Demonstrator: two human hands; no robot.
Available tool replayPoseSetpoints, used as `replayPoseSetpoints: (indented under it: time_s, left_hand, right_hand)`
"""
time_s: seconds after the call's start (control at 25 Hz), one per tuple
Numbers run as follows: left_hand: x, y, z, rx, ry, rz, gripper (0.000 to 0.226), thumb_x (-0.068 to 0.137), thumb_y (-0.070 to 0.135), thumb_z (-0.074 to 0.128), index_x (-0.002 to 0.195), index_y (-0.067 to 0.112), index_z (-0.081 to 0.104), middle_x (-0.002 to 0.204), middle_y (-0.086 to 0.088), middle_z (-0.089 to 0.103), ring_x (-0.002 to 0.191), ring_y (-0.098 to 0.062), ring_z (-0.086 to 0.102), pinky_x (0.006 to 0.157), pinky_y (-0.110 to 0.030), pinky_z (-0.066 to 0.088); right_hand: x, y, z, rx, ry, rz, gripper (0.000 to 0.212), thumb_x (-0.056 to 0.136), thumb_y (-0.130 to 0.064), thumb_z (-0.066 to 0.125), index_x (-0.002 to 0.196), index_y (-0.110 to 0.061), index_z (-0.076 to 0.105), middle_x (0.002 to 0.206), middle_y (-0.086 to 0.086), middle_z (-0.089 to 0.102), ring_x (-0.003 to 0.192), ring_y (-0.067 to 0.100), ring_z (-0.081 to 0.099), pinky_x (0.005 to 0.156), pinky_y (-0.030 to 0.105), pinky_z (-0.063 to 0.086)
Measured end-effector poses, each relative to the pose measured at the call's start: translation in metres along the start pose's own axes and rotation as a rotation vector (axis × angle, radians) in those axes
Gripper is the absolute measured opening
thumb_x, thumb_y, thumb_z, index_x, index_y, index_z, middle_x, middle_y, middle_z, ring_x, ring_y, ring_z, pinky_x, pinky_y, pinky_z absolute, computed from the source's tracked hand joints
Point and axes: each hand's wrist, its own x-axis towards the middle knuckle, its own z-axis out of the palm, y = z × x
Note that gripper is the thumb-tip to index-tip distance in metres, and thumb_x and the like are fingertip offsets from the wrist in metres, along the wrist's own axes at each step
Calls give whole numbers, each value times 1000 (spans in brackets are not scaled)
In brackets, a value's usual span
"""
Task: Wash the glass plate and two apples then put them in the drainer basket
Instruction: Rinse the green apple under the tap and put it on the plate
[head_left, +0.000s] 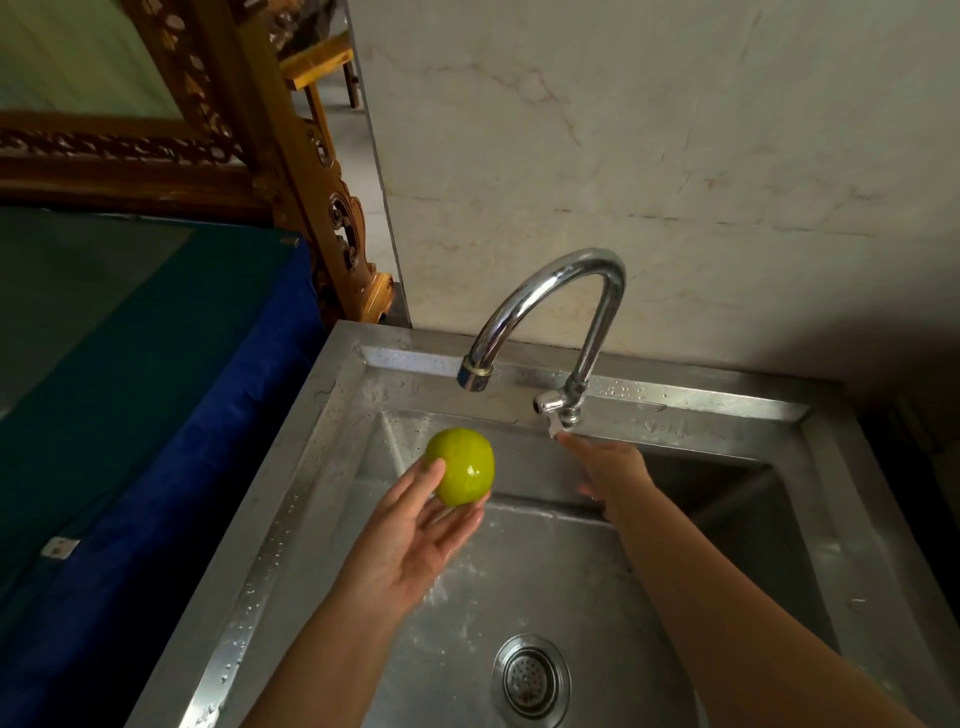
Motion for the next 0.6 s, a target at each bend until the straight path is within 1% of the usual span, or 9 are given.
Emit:
replayPoseSetpoints:
  time_s: [0.04, 0.12, 0.16, 0.24, 0.28, 0.32, 0.4, 0.48, 0.6]
  left_hand:
    - [-4, -1, 1, 60, -20, 32, 48, 66, 21, 66, 113, 16, 60, 120, -21, 62, 90, -29, 69, 68, -34, 61]
    - [-13, -6, 3, 189, -49, 94, 50, 66, 21, 66, 116, 19, 59, 115, -14, 65, 91, -26, 71, 68, -32, 61]
    - [-18, -9, 7, 247, -58, 123, 52, 68, 19, 66, 119, 19, 58, 114, -13, 65, 91, -24, 71, 70, -32, 60]
    - [-30, -16, 20, 333, -85, 185, 47, 70, 14, 67, 116, 21, 59, 109, -11, 68, 89, -24, 72, 74, -33, 60]
    - [-38, -19, 27, 374, -115, 211, 46, 68, 14, 69, 113, 23, 60, 104, -8, 71, 88, -23, 72, 74, -33, 59]
    - [-48, -22, 37, 430, -154, 236, 48, 65, 15, 72, 110, 25, 61, 100, -5, 73, 89, -22, 72, 75, -33, 60]
    - [-70, -25, 58, 588, -224, 278, 54, 61, 14, 81, 110, 27, 61, 104, -3, 71, 94, -21, 71, 76, -33, 59]
    - [-91, -26, 75, 733, -301, 325, 55, 63, 14, 77, 113, 29, 59, 114, -2, 64, 98, -20, 69, 78, -33, 59]
    - [-128, -25, 103, 940, -442, 411, 56, 67, 10, 74, 115, 31, 55, 120, 1, 61, 105, -15, 65, 86, -31, 55]
  right_hand:
    - [-9, 1, -2, -68, 20, -37, 60, 75, -40, 71, 119, -2, 54, 115, 15, 63, 94, 24, 63, 87, 42, 54]
    - [-38, 2, -7, -83, -49, -188, 60, 76, -40, 70, 124, -7, 54, 123, 11, 61, 108, 25, 60, 97, 42, 50]
    - [-58, 3, -12, -22, -165, -282, 53, 76, -38, 71, 119, -10, 59, 121, 11, 64, 106, 23, 62, 96, 39, 51]
    - [-99, 4, -23, 62, -409, -396, 47, 69, -36, 73, 109, -11, 67, 106, 6, 73, 96, 15, 68, 89, 26, 54]
    - [-115, 6, -29, 91, -465, -442, 45, 67, -32, 74, 107, -11, 68, 98, 1, 76, 92, 11, 69, 84, 19, 54]
    - [-128, 7, -37, 113, -462, -493, 41, 68, -24, 76, 106, -10, 68, 94, -1, 76, 89, 9, 69, 81, 16, 53]
    - [-151, 6, -61, 150, -368, -577, 36, 69, -9, 77, 104, -12, 68, 94, 1, 76, 90, 10, 70, 80, 19, 53]
    - [-172, 5, -86, 144, -303, -651, 39, 67, -6, 79, 101, -20, 68, 94, -2, 77, 91, 11, 70, 80, 20, 54]
    - [-214, 5, -122, 111, -238, -734, 42, 65, -8, 81, 100, -25, 68, 98, -7, 76, 93, 11, 70, 79, 19, 54]
